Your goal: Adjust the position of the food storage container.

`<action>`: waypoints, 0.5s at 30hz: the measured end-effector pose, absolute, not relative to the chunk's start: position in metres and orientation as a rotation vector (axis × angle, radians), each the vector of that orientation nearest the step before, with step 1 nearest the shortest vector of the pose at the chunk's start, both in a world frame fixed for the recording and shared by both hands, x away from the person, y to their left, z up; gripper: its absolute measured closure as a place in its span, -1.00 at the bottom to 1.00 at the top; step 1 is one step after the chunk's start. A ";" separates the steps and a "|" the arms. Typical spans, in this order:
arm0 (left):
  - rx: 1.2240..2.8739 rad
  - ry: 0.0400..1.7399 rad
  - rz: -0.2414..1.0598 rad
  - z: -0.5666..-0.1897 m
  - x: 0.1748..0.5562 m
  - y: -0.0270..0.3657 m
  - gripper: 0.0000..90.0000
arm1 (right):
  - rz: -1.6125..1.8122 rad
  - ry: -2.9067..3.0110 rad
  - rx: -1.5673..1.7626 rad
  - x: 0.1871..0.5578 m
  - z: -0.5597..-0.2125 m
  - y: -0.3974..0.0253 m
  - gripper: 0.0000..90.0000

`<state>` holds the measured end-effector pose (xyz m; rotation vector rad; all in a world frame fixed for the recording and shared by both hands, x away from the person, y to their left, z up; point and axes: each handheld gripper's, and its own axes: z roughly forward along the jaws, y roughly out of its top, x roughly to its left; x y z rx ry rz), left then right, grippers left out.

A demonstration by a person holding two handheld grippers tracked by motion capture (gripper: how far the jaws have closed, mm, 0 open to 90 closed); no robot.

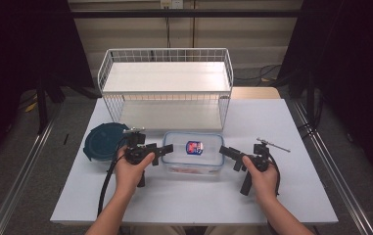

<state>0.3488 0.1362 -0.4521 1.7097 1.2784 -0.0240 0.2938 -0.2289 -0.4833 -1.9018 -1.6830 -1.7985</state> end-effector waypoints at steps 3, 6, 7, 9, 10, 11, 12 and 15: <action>1.701 1.266 -0.040 -0.454 0.349 0.134 -0.59 | -1.774 -1.684 -1.904 0.293 -0.488 -0.226 -0.17; 1.706 1.253 -0.024 -0.456 0.349 0.131 -0.59 | -1.777 -1.677 -1.901 0.292 -0.489 -0.226 -0.16; 1.705 1.252 -0.035 -0.456 0.348 0.130 -0.55 | -1.786 -1.681 -1.898 0.291 -0.489 -0.226 -0.14; 1.688 1.273 -0.094 -0.458 0.348 0.129 -0.49 | -1.795 -1.664 -1.897 0.290 -0.490 -0.226 -0.11; 1.689 1.281 -0.102 -0.459 0.348 0.128 -0.49 | -1.798 -1.654 -1.898 0.290 -0.491 -0.225 -0.10; 1.687 1.277 -0.106 -0.460 0.348 0.127 -0.49 | -1.808 -1.650 -1.893 0.289 -0.492 -0.225 -0.08; 1.699 1.271 -0.109 -0.461 0.349 0.126 -0.49 | -1.815 -1.643 -1.891 0.289 -0.492 -0.224 -0.06; 1.694 1.262 -0.113 -0.463 0.349 0.124 -0.55 | -1.840 -1.631 -1.891 0.288 -0.493 -0.222 0.01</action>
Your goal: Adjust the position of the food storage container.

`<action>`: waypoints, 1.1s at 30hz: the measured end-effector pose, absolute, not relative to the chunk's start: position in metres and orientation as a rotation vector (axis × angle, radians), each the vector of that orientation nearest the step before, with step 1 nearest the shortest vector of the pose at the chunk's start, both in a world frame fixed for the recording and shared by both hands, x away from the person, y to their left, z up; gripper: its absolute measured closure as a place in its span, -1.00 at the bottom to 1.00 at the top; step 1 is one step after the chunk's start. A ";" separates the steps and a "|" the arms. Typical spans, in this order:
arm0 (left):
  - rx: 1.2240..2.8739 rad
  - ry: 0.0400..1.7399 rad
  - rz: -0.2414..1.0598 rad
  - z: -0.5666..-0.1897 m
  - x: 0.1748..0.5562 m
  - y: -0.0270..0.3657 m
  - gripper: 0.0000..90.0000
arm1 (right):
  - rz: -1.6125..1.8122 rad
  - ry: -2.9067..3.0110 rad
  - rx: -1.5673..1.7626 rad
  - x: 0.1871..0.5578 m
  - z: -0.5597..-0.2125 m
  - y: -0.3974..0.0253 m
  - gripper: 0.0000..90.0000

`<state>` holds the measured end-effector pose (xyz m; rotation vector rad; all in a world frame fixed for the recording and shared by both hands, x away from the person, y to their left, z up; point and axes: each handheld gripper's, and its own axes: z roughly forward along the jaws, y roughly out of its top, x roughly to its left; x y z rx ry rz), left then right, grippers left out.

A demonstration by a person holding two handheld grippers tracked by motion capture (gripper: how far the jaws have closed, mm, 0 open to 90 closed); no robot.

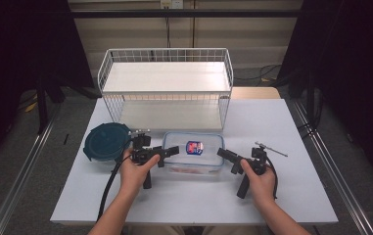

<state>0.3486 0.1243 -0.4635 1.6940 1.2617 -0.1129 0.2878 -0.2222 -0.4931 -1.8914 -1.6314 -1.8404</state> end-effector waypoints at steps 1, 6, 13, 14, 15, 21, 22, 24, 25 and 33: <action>1.683 1.264 -0.119 -0.464 0.348 0.124 -0.56 | -1.842 -1.633 -1.894 0.288 -0.493 -0.222 0.04; 1.695 1.239 -0.123 -0.467 0.347 0.124 -0.64 | -1.846 -1.616 -1.910 0.286 -0.493 -0.219 0.03; 1.628 1.310 -0.188 -0.473 0.348 0.123 -0.72 | -1.849 -1.563 -1.921 0.284 -0.496 -0.219 0.04; 1.629 1.311 -0.193 -0.473 0.349 0.124 -0.71 | -1.850 -1.553 -1.919 0.284 -0.496 -0.219 0.05; 1.623 1.316 -0.203 -0.473 0.349 0.126 -0.68 | -1.848 -1.538 -1.921 0.284 -0.496 -0.220 0.06; 1.570 1.358 -0.186 -0.469 0.346 0.130 -0.43 | -1.838 -1.472 -1.956 0.285 -0.497 -0.218 0.09; 1.553 1.369 -0.199 -0.469 0.345 0.131 -0.41 | -1.837 -1.461 -1.958 0.285 -0.498 -0.218 0.09; 1.516 1.388 -0.204 -0.470 0.345 0.135 -0.30 | -1.831 -1.439 -1.964 0.285 -0.498 -0.218 0.09; 1.490 1.396 -0.212 -0.470 0.345 0.137 -0.22 | -1.821 -1.431 -1.967 0.286 -0.497 -0.218 0.10; 1.427 1.432 -0.250 -0.472 0.345 0.142 -0.04 | -1.810 -1.386 -1.982 0.288 -0.497 -0.219 0.14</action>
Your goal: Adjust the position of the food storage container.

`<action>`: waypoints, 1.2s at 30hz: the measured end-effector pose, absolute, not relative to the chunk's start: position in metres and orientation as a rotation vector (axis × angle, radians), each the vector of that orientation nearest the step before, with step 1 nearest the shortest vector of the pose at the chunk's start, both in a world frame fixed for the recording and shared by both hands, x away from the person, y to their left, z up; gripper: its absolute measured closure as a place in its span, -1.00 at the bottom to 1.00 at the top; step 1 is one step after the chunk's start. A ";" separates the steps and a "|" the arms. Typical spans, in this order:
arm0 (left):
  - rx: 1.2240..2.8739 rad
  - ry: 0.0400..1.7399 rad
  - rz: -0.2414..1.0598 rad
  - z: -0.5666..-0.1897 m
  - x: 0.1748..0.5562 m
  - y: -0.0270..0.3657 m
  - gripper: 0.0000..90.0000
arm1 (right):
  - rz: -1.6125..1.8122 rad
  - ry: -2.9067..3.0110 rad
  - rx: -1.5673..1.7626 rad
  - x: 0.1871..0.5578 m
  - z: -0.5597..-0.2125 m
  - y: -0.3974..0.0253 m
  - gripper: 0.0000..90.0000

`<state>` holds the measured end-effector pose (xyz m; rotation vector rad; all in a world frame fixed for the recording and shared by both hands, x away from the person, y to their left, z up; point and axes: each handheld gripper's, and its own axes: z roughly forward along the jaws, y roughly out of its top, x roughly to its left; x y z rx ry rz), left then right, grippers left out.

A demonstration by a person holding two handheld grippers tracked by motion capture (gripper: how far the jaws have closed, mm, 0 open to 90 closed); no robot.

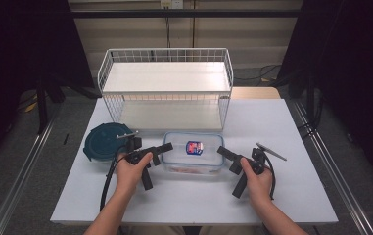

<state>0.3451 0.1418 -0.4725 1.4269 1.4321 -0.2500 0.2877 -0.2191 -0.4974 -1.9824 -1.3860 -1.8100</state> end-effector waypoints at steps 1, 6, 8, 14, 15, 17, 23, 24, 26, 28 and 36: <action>1.426 1.433 -0.251 -0.472 0.345 0.142 -0.04 | -1.807 -1.379 -1.990 0.288 -0.497 -0.219 0.15; 1.404 1.449 -0.258 -0.471 0.344 0.142 0.00 | -1.812 -1.311 -2.013 0.287 -0.497 -0.219 0.22; 1.387 1.453 -0.264 -0.470 0.343 0.143 0.02 | -1.808 -1.307 -2.016 0.287 -0.495 -0.219 0.24; 1.339 1.466 -0.289 -0.472 0.340 0.148 0.10 | -1.828 -1.309 -2.002 0.288 -0.495 -0.219 0.25; 1.341 1.462 -0.292 -0.472 0.339 0.148 0.09 | -1.833 -1.308 -2.002 0.288 -0.494 -0.219 0.24; 1.347 1.455 -0.301 -0.473 0.338 0.150 0.09 | -1.813 -1.355 -1.999 0.289 -0.493 -0.219 0.21; 1.369 1.465 -0.345 -0.475 0.337 0.145 0.11 | -1.770 -1.372 -2.008 0.287 -0.493 -0.224 0.17; 1.379 1.464 -0.347 -0.474 0.337 0.145 0.11 | -1.767 -1.364 -2.005 0.286 -0.494 -0.226 0.16; 1.373 1.468 -0.357 -0.475 0.337 0.144 0.11 | -1.742 -1.353 -1.994 0.281 -0.493 -0.229 0.15; 1.377 1.464 -0.357 -0.475 0.337 0.144 0.11 | -1.717 -1.331 -1.985 0.278 -0.494 -0.231 0.15; 1.425 1.442 -0.363 -0.477 0.335 0.139 -0.19 | -1.714 -1.328 -1.991 0.275 -0.494 -0.230 0.12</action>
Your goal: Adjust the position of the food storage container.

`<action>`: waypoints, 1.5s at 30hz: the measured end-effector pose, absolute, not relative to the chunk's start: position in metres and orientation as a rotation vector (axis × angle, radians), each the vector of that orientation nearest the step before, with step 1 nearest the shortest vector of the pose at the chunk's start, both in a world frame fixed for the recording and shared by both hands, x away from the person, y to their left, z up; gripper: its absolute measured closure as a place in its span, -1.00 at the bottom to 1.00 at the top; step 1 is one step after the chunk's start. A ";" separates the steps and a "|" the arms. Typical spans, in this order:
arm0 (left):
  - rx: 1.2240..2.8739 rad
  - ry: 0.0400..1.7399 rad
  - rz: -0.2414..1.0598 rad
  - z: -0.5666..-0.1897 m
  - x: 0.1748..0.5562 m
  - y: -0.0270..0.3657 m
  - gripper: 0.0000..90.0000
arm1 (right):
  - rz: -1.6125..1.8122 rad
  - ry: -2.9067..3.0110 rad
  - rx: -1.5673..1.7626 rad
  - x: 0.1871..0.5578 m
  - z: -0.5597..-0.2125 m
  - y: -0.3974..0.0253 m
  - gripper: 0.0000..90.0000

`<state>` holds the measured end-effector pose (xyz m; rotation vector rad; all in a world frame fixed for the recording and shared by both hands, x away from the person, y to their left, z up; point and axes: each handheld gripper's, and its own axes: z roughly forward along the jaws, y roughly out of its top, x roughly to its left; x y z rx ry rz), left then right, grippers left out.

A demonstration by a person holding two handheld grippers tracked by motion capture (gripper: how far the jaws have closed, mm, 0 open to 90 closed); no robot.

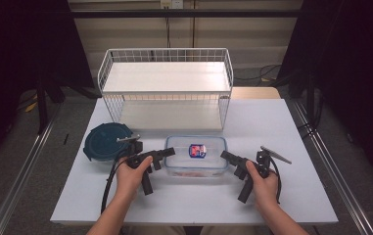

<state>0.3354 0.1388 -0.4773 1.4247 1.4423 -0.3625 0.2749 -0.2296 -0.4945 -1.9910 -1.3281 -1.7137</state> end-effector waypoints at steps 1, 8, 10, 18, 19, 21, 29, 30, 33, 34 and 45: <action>1.425 1.444 -0.359 -0.477 0.335 0.138 -0.21 | -1.713 -1.322 -1.993 0.274 -0.494 -0.230 0.16; 1.365 1.482 -0.366 -0.474 0.333 0.144 0.08 | -1.708 -1.229 -2.012 0.273 -0.495 -0.231 0.23; 1.323 1.492 -0.380 -0.476 0.332 0.146 0.12 | -1.723 -1.232 -2.023 0.273 -0.495 -0.229 0.23; 1.301 1.465 -0.366 -0.467 0.328 0.150 0.17 | -1.819 -1.224 -2.007 0.276 -0.485 -0.225 0.34; 1.307 1.458 -0.356 -0.465 0.328 0.151 0.17 | -1.832 -1.212 -2.009 0.276 -0.482 -0.225 0.42; 1.262 1.449 -0.357 -0.463 0.327 0.154 0.21 | -1.862 -1.279 -2.020 0.276 -0.478 -0.227 0.71; 1.267 1.452 -0.307 -0.460 0.329 0.155 0.23 | -1.834 -1.286 -1.984 0.282 -0.483 -0.224 0.69; 1.276 1.455 -0.326 -0.459 0.329 0.156 0.23 | -1.840 -1.280 -1.973 0.282 -0.483 -0.225 0.69; 1.275 1.460 -0.346 -0.462 0.331 0.155 0.25 | -1.810 -1.311 -1.985 0.286 -0.482 -0.227 0.65; 1.288 1.470 -0.343 -0.464 0.332 0.155 0.25 | -1.794 -1.343 -2.003 0.288 -0.484 -0.227 0.63; 1.271 1.498 -0.352 -0.474 0.339 0.156 0.34 | -1.777 -1.330 -1.989 0.309 -0.488 -0.237 0.37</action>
